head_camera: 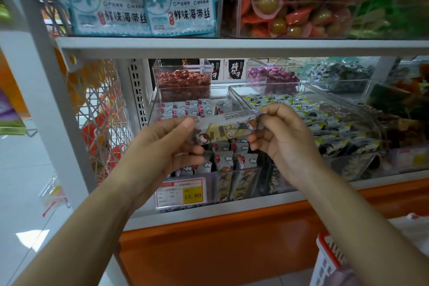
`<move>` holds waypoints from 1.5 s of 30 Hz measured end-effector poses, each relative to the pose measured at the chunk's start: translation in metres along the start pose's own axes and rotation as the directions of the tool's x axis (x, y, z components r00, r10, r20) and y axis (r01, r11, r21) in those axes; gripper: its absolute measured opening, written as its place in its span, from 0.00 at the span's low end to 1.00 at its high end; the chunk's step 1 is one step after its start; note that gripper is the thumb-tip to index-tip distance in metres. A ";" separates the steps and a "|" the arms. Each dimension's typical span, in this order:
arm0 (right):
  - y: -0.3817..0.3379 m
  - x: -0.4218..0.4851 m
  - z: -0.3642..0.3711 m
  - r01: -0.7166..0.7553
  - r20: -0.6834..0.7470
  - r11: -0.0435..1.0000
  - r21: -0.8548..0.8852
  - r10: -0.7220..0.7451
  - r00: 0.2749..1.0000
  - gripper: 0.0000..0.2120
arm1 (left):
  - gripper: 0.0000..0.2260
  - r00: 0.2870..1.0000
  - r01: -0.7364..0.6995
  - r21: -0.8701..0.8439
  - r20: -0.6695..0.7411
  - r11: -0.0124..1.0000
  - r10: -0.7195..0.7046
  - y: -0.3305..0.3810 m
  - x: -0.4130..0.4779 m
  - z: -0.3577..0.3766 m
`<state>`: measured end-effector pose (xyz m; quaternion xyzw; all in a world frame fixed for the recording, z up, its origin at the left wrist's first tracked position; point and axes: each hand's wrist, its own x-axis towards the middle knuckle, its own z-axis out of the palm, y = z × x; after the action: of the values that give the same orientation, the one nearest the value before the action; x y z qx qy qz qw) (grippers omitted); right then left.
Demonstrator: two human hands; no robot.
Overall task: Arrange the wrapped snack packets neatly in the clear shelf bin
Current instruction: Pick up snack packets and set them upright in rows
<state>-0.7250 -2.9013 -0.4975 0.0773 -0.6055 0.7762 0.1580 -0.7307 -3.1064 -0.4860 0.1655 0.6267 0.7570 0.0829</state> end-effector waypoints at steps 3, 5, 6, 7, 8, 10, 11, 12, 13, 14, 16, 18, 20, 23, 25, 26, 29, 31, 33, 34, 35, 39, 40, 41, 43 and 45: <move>0.002 -0.002 0.002 -0.004 0.040 1.000 0.007 0.003 0.999 0.08 | 0.11 0.999 -0.017 0.103 -0.044 0.995 0.022 -0.003 0.000 -0.002; 0.003 -0.002 0.003 -0.026 0.073 0.999 0.038 0.023 0.997 0.04 | 0.14 0.998 -0.043 0.150 -0.047 0.988 0.051 -0.004 0.000 -0.003; 0.004 -0.003 0.003 -0.003 0.075 1.000 -0.006 0.003 0.997 0.06 | 0.16 0.997 -0.054 0.169 -0.052 0.984 0.064 -0.004 0.000 -0.003; 0.005 -0.003 0.002 0.023 0.079 0.998 -0.059 -0.018 0.997 0.07 | 0.17 0.995 -0.063 0.187 -0.060 0.980 0.076 -0.005 0.000 -0.004; 0.006 -0.003 0.002 0.051 0.079 0.994 -0.097 -0.043 0.996 0.06 | 0.17 0.994 -0.073 0.205 -0.066 0.976 0.089 -0.005 0.001 -0.005; 0.007 -0.002 0.001 0.053 0.075 0.994 -0.093 -0.046 0.996 0.07 | 0.14 0.991 -0.095 0.231 -0.068 0.968 0.113 -0.005 0.001 -0.005; 0.008 -0.002 0.000 0.033 0.080 0.997 -0.077 -0.027 0.996 0.10 | 0.14 0.991 -0.103 0.234 -0.064 0.967 0.121 -0.005 0.001 -0.005; 0.007 -0.001 0.000 0.013 0.088 0.998 -0.063 -0.007 0.996 0.12 | 0.15 0.990 -0.107 0.228 -0.060 0.968 0.124 -0.004 0.001 -0.006; 0.007 -0.001 0.000 -0.004 0.095 0.999 -0.051 0.009 0.995 0.13 | 0.15 0.991 -0.108 0.222 -0.059 0.969 0.124 -0.004 0.001 -0.006; 0.006 -0.001 0.000 -0.013 0.103 0.999 -0.041 0.017 0.995 0.13 | 0.16 0.990 -0.110 0.226 -0.060 0.968 0.127 -0.003 0.000 -0.006; 0.005 -0.002 0.000 -0.010 0.116 0.999 -0.051 0.016 0.993 0.12 | 0.17 0.987 -0.125 0.312 -0.056 0.942 0.150 -0.004 -0.001 -0.006; 0.005 -0.003 0.000 0.025 0.114 0.991 -0.132 -0.010 0.993 0.09 | 0.16 0.986 -0.133 0.403 -0.041 0.905 0.163 -0.004 -0.001 -0.004; 0.006 -0.004 0.001 0.048 0.097 0.980 -0.191 -0.030 0.995 0.06 | 0.15 0.989 -0.119 0.418 -0.035 0.901 0.146 -0.005 -0.002 -0.002; 0.007 -0.004 0.003 0.063 0.062 0.974 -0.217 -0.051 0.997 0.06 | 0.10 0.988 -0.108 0.425 -0.057 0.899 0.145 -0.005 -0.002 0.002; 0.009 -0.004 0.005 0.097 0.030 0.953 -0.287 -0.093 0.995 0.08 | 0.05 0.981 -0.132 0.466 -0.068 0.875 0.184 -0.007 -0.001 0.004; 0.009 -0.004 0.006 0.111 0.016 0.941 -0.319 -0.112 0.994 0.09 | 0.04 0.978 -0.141 0.483 -0.069 0.864 0.198 -0.008 0.000 0.006; 0.011 -0.004 0.008 0.131 -0.011 0.925 -0.356 -0.144 0.990 0.09 | 0.04 0.976 -0.146 0.514 -0.067 0.845 0.210 -0.010 0.003 0.008; 0.010 -0.005 0.009 0.148 -0.008 0.919 -0.365 -0.162 0.987 0.09 | 0.03 0.972 -0.148 0.493 -0.085 0.857 0.217 -0.010 0.004 0.009; 0.011 -0.005 0.009 0.164 0.018 0.914 -0.370 -0.170 0.985 0.09 | 0.03 0.969 -0.151 0.454 -0.107 0.878 0.222 -0.010 0.005 0.010; 0.012 -0.005 0.009 0.166 0.030 0.911 -0.378 -0.167 0.986 0.09 | 0.04 0.968 -0.151 0.445 -0.115 0.882 0.224 -0.010 0.005 0.010; 0.013 -0.005 0.008 0.164 0.037 0.907 -0.389 -0.162 0.986 0.09 | 0.05 0.966 -0.152 0.442 -0.124 0.884 0.228 -0.010 0.006 0.010; 0.012 -0.007 0.008 0.142 0.088 0.926 -0.350 -0.118 0.989 0.06 | 0.08 0.949 -0.141 0.460 -0.191 0.877 0.252 -0.013 0.007 0.008; 0.012 -0.007 0.008 0.125 0.123 0.944 -0.306 -0.091 0.988 0.05 | 0.09 0.943 -0.133 0.455 -0.215 0.881 0.254 -0.014 0.008 0.007; 0.012 -0.007 0.007 0.118 0.163 0.950 -0.291 -0.072 0.984 0.08 | 0.10 0.939 -0.124 0.438 -0.239 0.890 0.249 -0.014 0.009 0.006; 0.012 -0.006 0.006 0.143 0.228 0.936 -0.323 -0.069 0.971 0.17 | 0.11 0.935 -0.102 0.403 -0.272 0.909 0.226 -0.013 0.011 0.004; 0.011 -0.005 0.005 0.156 0.196 0.928 -0.337 -0.092 0.976 0.19 | 0.10 0.945 -0.113 0.407 -0.238 0.906 0.225 -0.013 0.013 0.000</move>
<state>-0.7246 -2.9097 -0.5077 0.1547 -0.7395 0.6343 0.1638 -0.7439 -3.0995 -0.4965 0.1240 0.7525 0.6378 -0.1074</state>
